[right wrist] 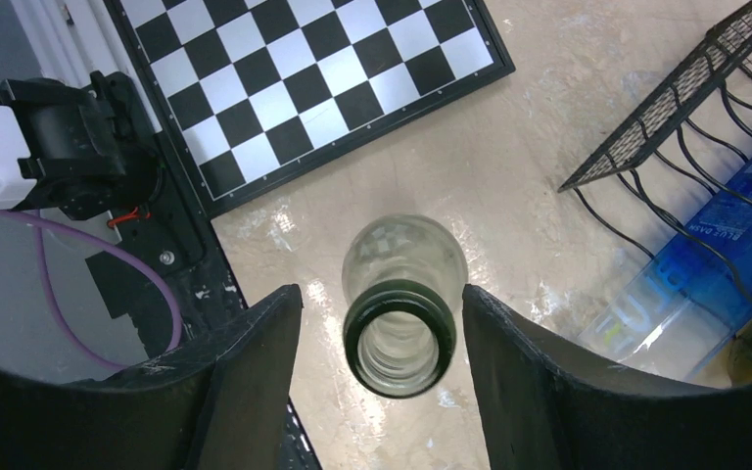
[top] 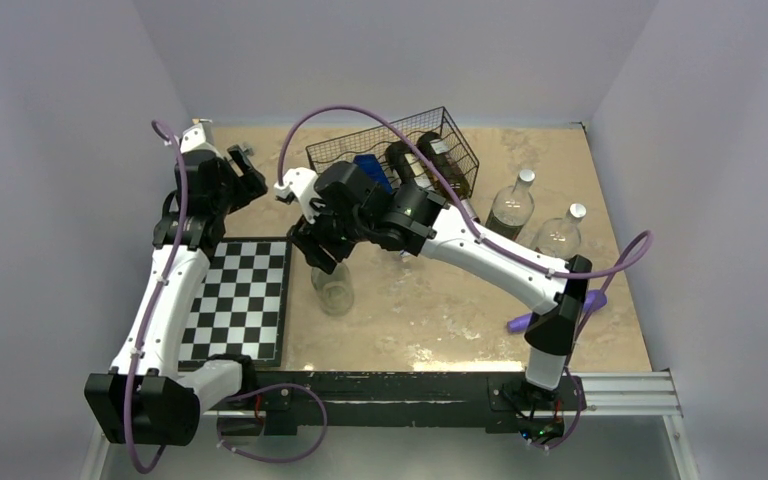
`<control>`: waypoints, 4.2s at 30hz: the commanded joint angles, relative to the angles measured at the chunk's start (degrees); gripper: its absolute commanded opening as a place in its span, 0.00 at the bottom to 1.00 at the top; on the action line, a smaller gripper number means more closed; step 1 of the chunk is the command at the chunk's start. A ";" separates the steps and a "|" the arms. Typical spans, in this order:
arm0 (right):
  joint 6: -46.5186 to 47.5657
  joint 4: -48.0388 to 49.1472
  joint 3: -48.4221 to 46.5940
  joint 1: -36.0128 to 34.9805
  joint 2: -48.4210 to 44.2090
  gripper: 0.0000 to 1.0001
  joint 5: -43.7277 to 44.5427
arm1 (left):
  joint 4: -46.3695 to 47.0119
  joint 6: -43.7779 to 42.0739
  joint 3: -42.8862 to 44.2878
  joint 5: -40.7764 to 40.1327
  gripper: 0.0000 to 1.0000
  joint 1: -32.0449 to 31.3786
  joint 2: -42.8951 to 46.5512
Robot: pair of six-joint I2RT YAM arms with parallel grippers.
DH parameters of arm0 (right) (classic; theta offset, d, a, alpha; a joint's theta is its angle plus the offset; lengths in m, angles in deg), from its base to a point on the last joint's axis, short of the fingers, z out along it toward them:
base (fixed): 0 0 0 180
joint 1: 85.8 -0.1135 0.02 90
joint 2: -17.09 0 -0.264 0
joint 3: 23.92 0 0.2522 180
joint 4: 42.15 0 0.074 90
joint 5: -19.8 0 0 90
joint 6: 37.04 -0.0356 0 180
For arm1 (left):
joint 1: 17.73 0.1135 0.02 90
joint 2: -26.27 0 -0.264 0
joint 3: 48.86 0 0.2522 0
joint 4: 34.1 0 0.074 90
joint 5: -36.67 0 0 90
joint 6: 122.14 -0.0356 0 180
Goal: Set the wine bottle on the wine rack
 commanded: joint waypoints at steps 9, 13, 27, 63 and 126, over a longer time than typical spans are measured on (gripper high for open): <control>3.39 0.95 -1.83 -1.03 2.19 0.52 2.15 | 1.27 1.55 -1.49 2.32 0.77 0.85 1.22; 3.02 1.03 -0.77 -1.11 2.24 0.39 2.18 | 1.05 1.31 -1.59 2.74 0.77 0.80 1.38; 3.08 -6.24 -8.54 -0.43 -0.98 0.00 7.44 | 0.20 -2.07 3.40 17.51 0.83 0.78 2.91; -5.35 -22.40 -16.78 13.68 -19.23 0.00 -8.91 | 60.58 -5.25 -14.96 69.02 0.99 -31.29 -4.06; -21.19 -0.12 -11.70 22.18 -30.25 0.00 -5.15 | 41.94 -19.94 -4.48 55.23 0.77 -43.68 -13.61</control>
